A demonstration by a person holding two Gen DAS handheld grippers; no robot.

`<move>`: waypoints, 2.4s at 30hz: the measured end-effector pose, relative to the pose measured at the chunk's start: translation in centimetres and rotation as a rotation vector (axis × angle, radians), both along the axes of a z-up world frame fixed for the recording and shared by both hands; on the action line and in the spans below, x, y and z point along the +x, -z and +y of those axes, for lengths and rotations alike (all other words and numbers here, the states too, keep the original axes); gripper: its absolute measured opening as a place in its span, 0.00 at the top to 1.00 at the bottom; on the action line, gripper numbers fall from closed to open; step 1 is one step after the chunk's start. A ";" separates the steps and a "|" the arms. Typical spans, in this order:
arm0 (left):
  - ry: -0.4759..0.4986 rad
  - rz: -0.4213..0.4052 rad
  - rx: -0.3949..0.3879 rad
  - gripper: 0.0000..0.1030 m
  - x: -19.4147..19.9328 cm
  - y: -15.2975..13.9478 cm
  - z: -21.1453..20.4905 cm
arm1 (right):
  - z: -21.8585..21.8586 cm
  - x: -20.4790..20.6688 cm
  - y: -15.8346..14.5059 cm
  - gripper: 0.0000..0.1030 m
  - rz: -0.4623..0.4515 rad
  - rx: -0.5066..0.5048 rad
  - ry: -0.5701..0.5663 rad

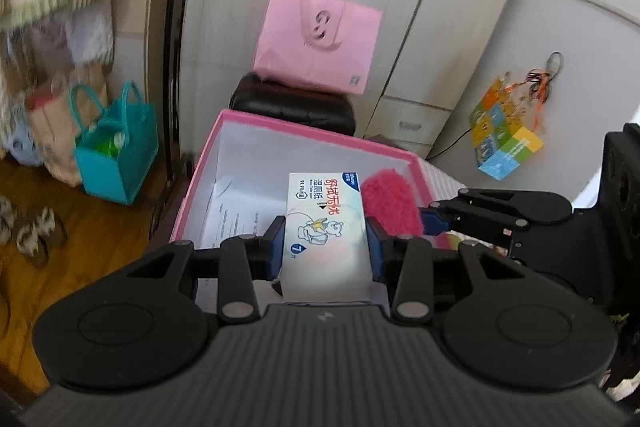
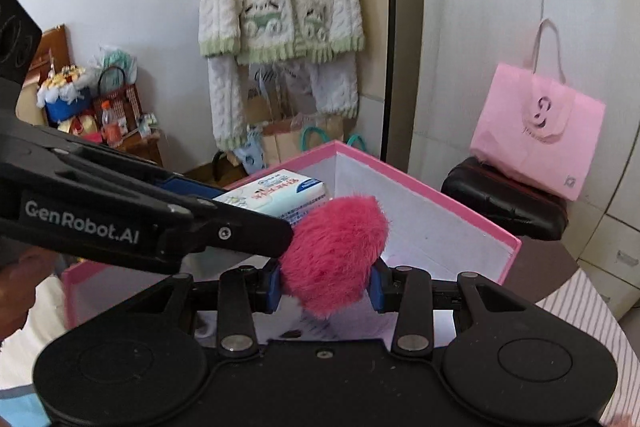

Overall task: Organize soft objects
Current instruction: 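Lower the pompom and packet into the box and open both grippers, then move the right gripper to the pink floral cloth while the left gripper moves to the white mesh puff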

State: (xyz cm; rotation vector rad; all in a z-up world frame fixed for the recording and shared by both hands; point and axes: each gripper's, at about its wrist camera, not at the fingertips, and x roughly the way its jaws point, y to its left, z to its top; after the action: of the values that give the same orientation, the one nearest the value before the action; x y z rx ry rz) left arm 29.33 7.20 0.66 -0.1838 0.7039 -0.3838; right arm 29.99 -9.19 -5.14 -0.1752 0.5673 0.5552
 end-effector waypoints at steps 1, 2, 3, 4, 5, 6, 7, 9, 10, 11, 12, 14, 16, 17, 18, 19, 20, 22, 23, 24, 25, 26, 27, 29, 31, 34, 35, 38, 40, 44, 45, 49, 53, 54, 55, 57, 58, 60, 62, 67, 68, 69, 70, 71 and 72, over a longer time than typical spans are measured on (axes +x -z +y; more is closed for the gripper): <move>-0.004 0.010 0.003 0.62 0.5 0.2 -0.1 | -0.1 0.7 0.1 0.56 0.015 -0.007 0.006; -0.004 0.016 0.005 0.62 1.0 0.3 -0.2 | 0.0 1.3 0.3 0.56 0.025 -0.015 0.009; 0.004 0.023 0.004 0.62 1.5 0.4 -0.3 | 0.2 1.9 0.5 0.56 0.033 -0.025 0.008; 0.022 0.028 0.000 0.62 1.9 0.4 -0.4 | 0.3 2.5 0.6 0.56 0.042 -0.033 0.011; 0.023 0.035 0.008 0.62 2.2 0.5 -0.5 | 0.4 2.9 0.8 0.56 0.054 -0.041 0.012; 0.017 0.049 0.013 0.62 2.6 0.6 -0.5 | 0.4 3.3 0.9 0.56 0.065 -0.045 0.011; 0.016 0.055 0.015 0.62 2.8 0.6 -0.6 | 0.6 3.5 1.0 0.56 0.073 -0.050 0.003; 0.001 0.063 0.013 0.62 3.2 0.6 -0.5 | 0.7 4.1 1.0 0.56 0.076 -0.059 0.002; -0.010 0.066 0.009 0.62 3.4 0.7 -0.5 | 0.8 4.4 1.1 0.55 0.076 -0.061 -0.003; -0.011 0.064 0.019 0.61 3.6 0.8 -0.6 | 1.0 4.7 1.2 0.54 0.079 -0.067 -0.013; -0.012 0.065 0.035 0.61 3.6 1.0 -0.8 | 1.1 5.0 1.5 0.54 0.088 -0.077 -0.011; -0.024 0.053 0.059 0.57 3.3 1.2 -1.0 | 1.1 5.4 1.8 0.45 0.103 -0.090 -0.004; -0.035 0.031 0.069 0.54 2.7 1.1 -0.9 | 0.7 5.2 1.8 0.37 0.095 -0.095 0.027; -0.033 0.019 0.062 0.50 2.1 0.9 -0.8 | 0.4 5.0 1.9 0.34 0.085 -0.095 0.037; -0.035 0.013 0.055 0.49 1.8 0.6 -0.6 | -0.2 4.5 1.8 0.34 0.071 -0.086 0.044; -0.037 0.009 0.050 0.49 1.2 0.2 -0.5 | -0.9 3.9 1.7 0.34 0.061 -0.059 0.055; -0.029 -0.002 0.042 0.49 0.4 -0.1 -0.3 | -1.8 3.3 1.4 0.34 0.061 -0.016 0.059; -0.009 -0.027 0.029 0.48 -1.4 -1.0 0.2 | -3.7 1.4 0.8 0.34 0.055 0.094 0.054; -0.006 -0.038 0.029 0.48 -2.1 -1.5 0.3 | -4.5 0.3 0.5 0.34 0.043 0.132 0.057; -0.005 -0.057 0.026 0.48 -3.1 -1.9 0.5 | -5.3 -0.9 0.1 0.34 0.032 0.155 0.060; -0.005 -0.076 0.026 0.48 -4.1 -2.3 0.7 | -5.7 -1.9 0.0 0.34 0.020 0.165 0.065; -0.002 -0.095 0.034 0.48 -5.1 -2.8 0.8 | -6.2 -3.2 -0.3 0.34 0.005 0.169 0.075; 0.004 -0.113 0.042 0.48 -5.9 -3.2 0.9 | -6.6 -4.3 -0.5 0.34 -0.009 0.169 0.085; 0.019 -0.149 0.055 0.48 -7.7 -3.9 0.8 | -7.5 -6.8 -1.0 0.34 -0.035 0.170 0.103; 0.041 -0.186 0.066 0.48 -9.6 -4.8 0.7 | -8.5 -8.9 -1.5 0.34 -0.050 0.178 0.128; 0.083 -0.226 0.071 0.45 -12.0 -5.9 0.0 | -10.2 -11.7 -2.1 0.34 -0.063 0.180 0.185; 0.091 -0.239 0.074 0.45 -12.8 -6.1 -0.3 | -10.8 -12.9 -2.2 0.34 -0.065 0.181 0.196; 0.117 -0.266 0.083 0.45 -15.1 -6.6 -1.4 | -12.8 -16.6 -1.9 0.34 -0.090 0.259 0.241; 0.149 -0.275 0.078 0.45 -16.5 -6.7 -2.0 | -13.7 -18.6 -1.7 0.34 -0.094 0.291 0.269; 0.190 -0.308 0.092 0.44 -19.2 -6.8 -3.6 | -14.8 -22.0 -1.5 0.34 -0.120 0.268 0.330; 0.201 -0.318 0.098 0.44 -19.9 -6.8 -4.1 | -15.2 -22.7 -1.5 0.34 -0.122 0.265 0.345; 0.256 -0.321 0.098 0.41 -21.4 -6.3 -6.3 | -16.5 -24.9 -1.1 0.34 -0.120 0.244 0.389; 0.299 -0.291 0.093 0.41 -21.5 -5.1 -8.9 | -18.5 -26.3 -0.4 0.33 -0.117 0.211 0.429; 0.309 -0.285 0.094 0.40 -21.5 -4.7 -9.6 | -19.0 -26.3 -0.1 0.33 -0.114 0.200 0.440; 0.320 -0.282 0.097 0.40 -21.5 -4.3 -10.3 | -19.3 -26.4 0.1 0.33 -0.111 0.193 0.449; 0.335 -0.275 0.102 0.40 -21.4 -3.5 -11.7 | -20.4 -26.4 0.6 0.32 -0.105 0.185 0.465; 0.341 -0.270 0.102 0.40 -21.2 -3.0 -12.3 | -21.0 -26.3 0.9 0.32 -0.102 0.183 0.473; 0.343 -0.253 0.096 0.39 -20.6 -2.1 -13.4 | -22.0 -25.8 1.4 0.32 -0.101 0.182 0.489; 0.339 -0.230 0.082 0.38 -19.6 -1.1 -14.5 | -22.9 -25.3 1.8 0.32 -0.105 0.186 0.503; 0.320 -0.200 0.058 0.38 -16.8 1.5 -16.8 | -24.8 -23.4 2.7 0.32 -0.126 0.226 0.496; 0.313 -0.197 0.059 0.38 -16.3 2.1 -17.2 | -25.0 -22.9 3.0 0.32 -0.137 0.219 0.499; 0.308 -0.192 0.056 0.38 -15.7 2.7 -17.6 | -25.2 -22.4 3.4 0.32 -0.151 0.205 0.506; 0.302 -0.185 0.053 0.38 -15.1 3.3 -18.1 | -25.4 -21.9 3.8 0.32 -0.166 0.193 0.512; 0.295 -0.183 0.053 0.38 -14.6 3.8 -18.6 | -25.5 -21.4 4.2 0.32 -0.174 0.183 0.522; 0.289 -0.187 0.060 0.38 -14.1 4.4 -19.1 | -25.8 -20.7 4.8 0.32 -0.175 0.176 0.531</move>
State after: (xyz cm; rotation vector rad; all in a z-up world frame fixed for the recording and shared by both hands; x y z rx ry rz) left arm 15.28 -11.92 -3.75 0.0117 0.5566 -0.6464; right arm 9.27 -34.94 -9.93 0.0947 0.3699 0.0702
